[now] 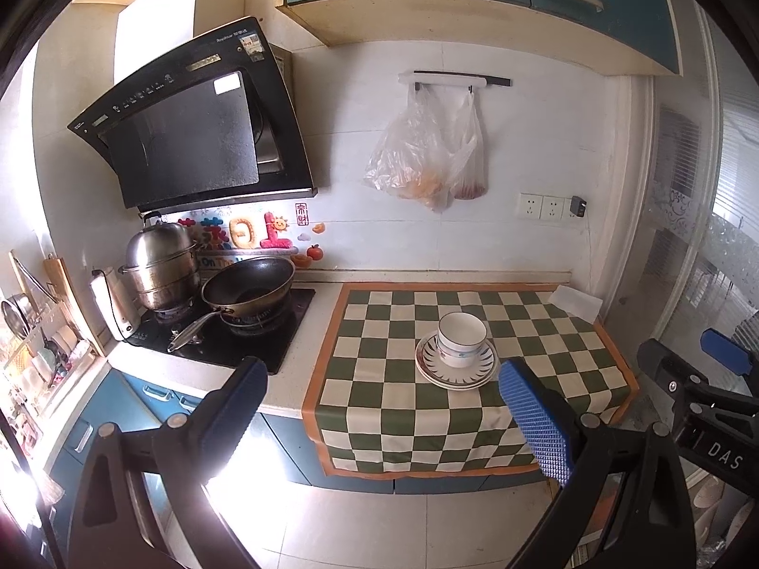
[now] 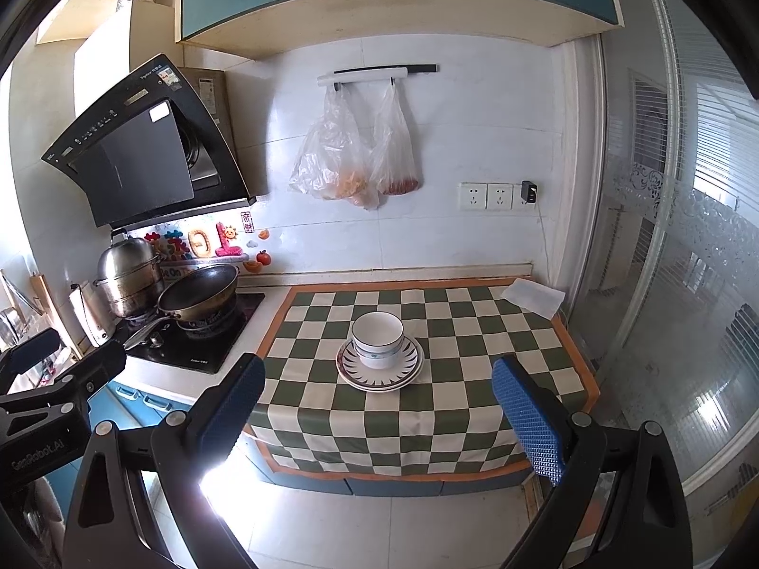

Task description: Organize plates and bowls

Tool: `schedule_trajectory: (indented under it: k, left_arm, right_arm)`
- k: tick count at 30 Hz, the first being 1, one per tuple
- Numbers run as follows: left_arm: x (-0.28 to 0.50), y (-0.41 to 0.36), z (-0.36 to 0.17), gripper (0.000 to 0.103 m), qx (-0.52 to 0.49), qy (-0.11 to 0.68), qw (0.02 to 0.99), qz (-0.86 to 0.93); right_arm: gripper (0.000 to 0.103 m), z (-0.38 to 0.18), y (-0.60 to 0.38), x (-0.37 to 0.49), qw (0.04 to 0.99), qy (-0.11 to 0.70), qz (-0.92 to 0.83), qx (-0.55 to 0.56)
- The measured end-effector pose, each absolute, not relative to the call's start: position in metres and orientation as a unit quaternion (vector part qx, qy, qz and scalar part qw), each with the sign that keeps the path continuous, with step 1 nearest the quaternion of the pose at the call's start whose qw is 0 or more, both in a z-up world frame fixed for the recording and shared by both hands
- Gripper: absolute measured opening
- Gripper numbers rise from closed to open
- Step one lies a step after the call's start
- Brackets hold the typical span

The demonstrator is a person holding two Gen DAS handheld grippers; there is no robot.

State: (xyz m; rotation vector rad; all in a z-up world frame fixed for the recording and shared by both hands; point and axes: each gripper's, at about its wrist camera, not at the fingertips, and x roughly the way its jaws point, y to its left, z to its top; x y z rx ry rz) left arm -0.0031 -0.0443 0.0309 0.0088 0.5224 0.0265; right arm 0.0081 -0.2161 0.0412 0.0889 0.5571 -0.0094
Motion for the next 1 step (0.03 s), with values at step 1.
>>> schedule_trajectory:
  k: [1]
  left_arm:
    - [-0.0024,-0.0452,0.0321,0.100,0.004,0.259,0.966,0.009]
  right_arm:
    - [0.099,0.0426,-0.2143,0.0070,0.960,0.275,-0.006,0.043]
